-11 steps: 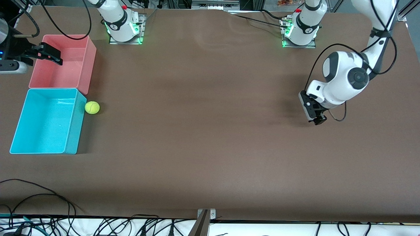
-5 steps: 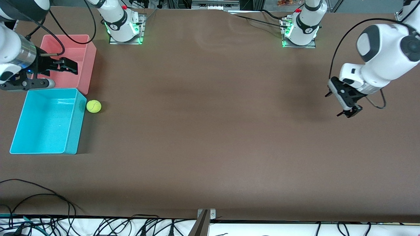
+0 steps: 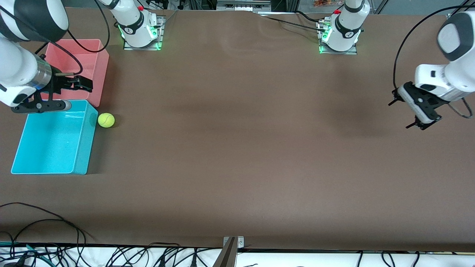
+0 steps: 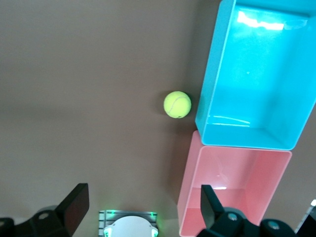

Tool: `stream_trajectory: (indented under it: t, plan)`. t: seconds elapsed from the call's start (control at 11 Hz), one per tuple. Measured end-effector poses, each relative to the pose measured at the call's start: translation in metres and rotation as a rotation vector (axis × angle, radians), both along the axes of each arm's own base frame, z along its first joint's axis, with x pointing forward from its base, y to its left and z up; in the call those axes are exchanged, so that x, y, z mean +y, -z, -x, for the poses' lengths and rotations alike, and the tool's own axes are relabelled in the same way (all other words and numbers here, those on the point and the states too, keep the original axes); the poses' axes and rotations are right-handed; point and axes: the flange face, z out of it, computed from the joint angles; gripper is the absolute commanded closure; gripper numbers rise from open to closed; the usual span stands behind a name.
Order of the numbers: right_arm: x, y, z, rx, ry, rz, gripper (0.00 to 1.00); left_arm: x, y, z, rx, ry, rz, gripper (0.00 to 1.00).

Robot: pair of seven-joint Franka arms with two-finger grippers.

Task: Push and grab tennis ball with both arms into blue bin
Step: 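Lower the right gripper over the tennis ball and grasp it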

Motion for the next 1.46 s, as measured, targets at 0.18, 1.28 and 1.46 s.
stream_trajectory:
  t: [0.18, 1.28, 1.46]
  plan:
    - [0.0, 0.012, -0.005, 0.012, -0.016, 0.042, 0.0, 0.0, -0.031, 0.001, 0.038, -0.081, 0.01, 0.0]
    - [-0.013, 0.132, -0.002, -0.008, -0.162, 0.222, 0.0, -0.07, -0.171, 0.026, 0.145, -0.552, -0.105, 0.0]
    - [-0.012, 0.158, 0.005, -0.016, -0.201, 0.228, 0.0, -0.06, -0.171, 0.025, 0.149, -0.649, -0.105, 0.0]
